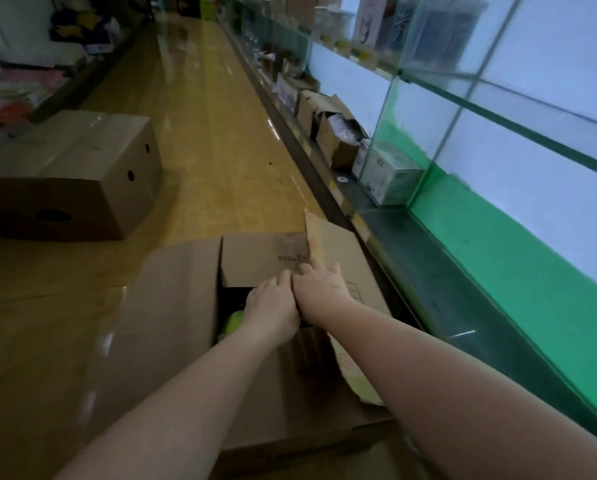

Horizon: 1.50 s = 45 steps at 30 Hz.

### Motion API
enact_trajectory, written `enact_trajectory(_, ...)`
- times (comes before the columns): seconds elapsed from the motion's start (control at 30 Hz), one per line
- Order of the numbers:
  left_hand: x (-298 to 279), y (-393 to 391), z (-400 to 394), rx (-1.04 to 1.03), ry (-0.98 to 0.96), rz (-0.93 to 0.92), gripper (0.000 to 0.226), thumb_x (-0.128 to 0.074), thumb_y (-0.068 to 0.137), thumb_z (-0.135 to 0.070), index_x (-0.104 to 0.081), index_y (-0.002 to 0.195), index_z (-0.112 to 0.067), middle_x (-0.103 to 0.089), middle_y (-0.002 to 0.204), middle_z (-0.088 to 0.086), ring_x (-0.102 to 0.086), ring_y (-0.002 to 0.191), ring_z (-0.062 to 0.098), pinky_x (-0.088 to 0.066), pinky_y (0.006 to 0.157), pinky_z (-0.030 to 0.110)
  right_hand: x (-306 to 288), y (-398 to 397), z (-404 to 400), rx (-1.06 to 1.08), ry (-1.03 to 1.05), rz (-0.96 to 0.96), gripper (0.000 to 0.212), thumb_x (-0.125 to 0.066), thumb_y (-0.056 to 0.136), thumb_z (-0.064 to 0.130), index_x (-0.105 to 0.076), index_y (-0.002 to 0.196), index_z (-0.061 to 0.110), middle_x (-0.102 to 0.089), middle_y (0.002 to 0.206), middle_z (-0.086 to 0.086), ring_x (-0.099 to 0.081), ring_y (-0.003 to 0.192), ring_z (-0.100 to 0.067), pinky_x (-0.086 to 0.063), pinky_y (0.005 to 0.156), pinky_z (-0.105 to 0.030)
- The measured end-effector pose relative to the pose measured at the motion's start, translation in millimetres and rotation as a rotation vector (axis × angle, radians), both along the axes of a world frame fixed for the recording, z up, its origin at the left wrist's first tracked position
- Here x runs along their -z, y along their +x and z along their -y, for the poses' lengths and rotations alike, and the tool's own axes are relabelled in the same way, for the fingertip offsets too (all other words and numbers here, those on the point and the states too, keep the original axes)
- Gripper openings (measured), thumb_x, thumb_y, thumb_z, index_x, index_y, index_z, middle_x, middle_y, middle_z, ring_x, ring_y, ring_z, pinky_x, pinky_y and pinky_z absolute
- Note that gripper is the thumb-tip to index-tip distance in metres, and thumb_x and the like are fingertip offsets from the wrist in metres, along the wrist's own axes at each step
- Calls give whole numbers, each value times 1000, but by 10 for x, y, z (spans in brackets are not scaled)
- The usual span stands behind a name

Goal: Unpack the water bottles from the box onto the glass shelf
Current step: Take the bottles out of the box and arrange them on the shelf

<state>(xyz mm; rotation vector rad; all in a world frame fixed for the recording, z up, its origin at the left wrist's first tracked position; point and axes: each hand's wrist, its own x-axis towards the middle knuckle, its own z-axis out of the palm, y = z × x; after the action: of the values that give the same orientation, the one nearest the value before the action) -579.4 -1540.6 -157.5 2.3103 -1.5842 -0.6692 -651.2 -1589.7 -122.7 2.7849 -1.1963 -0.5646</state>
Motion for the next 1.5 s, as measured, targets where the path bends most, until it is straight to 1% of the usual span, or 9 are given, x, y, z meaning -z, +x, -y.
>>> enact_trajectory(0.17, 27, -367, 112, -151, -66, -346, 45, -38, 97, -21, -32, 142, -19, -53, 132, 13, -52, 115, 33, -45, 92, 38, 0, -338, 137, 3, 50, 14, 42, -48, 95, 21, -45, 137, 18, -39, 142, -9, -28, 135, -29, -27, 107, -53)
enact_trajectory(0.4, -256, -733, 471, -199, -356, -547, 43, -34, 100, -18, -37, 143, -19, -52, 137, 8, -48, 125, 25, -41, 104, 41, -460, -741, 514, -20, -118, 126, 37, -39, 98, 24, -51, 132, 14, -40, 142, -8, -31, 134, -26, -29, 105, -44)
enact_trajectory(0.53, -341, -1072, 754, -6, -283, -385, 46, -38, 99, -22, -32, 144, -22, -51, 137, 5, -50, 121, 26, -43, 96, 35, -562, -1102, 767, 86, -231, 76, 36, -36, 98, 21, -55, 127, 13, -49, 133, -10, -35, 126, -29, -29, 101, -40)
enact_trajectory(0.63, -281, -1276, 892, 101, -109, -222, 61, -44, 95, -21, -18, 150, -25, -30, 152, 5, -36, 135, 28, -35, 108, 44, -438, -1407, 898, 190, -239, -4, 36, -35, 97, 18, -58, 124, 12, -52, 131, -12, -35, 125, -31, -27, 102, -43)
enact_trajectory(0.83, -30, -1431, 772, 153, 12, -127, 60, -40, 97, -23, -13, 150, -25, -22, 154, 4, -29, 137, 28, -31, 109, 45, 96, -1798, 979, 422, 14, 67, 42, -41, 93, 15, -42, 135, 13, -50, 132, -15, -42, 125, -31, -33, 100, -40)
enact_trajectory(1.03, 31, -1248, 708, 157, 79, -75, 57, -36, 98, -23, -14, 150, -24, -26, 153, 5, -31, 136, 29, -31, 108, 43, 338, -1690, 981, 448, 143, 37, 44, -41, 91, 12, -47, 135, 15, -54, 132, -10, -51, 122, -29, -40, 94, -38)
enact_trajectory(1.2, 65, -904, 535, 110, 125, 14, 50, -34, 99, -23, -23, 148, -20, -34, 148, 6, -35, 133, 27, -32, 106, 41, 219, -1302, 834, 297, 73, 169, 38, -42, 94, 19, -48, 132, 16, -53, 132, -10, -48, 122, -30, -39, 96, -38)
enact_trajectory(1.37, 78, -489, 280, 54, 194, 174, 35, -38, 97, -21, -49, 130, -18, -55, 125, 10, -53, 112, 31, -42, 87, 39, 225, -703, 465, 64, 344, 327, 33, -41, 97, 27, -60, 120, 12, -64, 113, -11, -58, 102, -29, -45, 77, -32)
enact_trajectory(1.5, 114, -288, 19, -5, 251, 225, 34, -43, 95, -19, -57, 125, -14, -57, 128, 11, -54, 117, 31, -44, 90, 35, 364, -506, 175, 43, 417, 271, 35, -38, 99, 24, -62, 117, 6, -62, 118, -14, -56, 109, -30, -41, 80, -31)
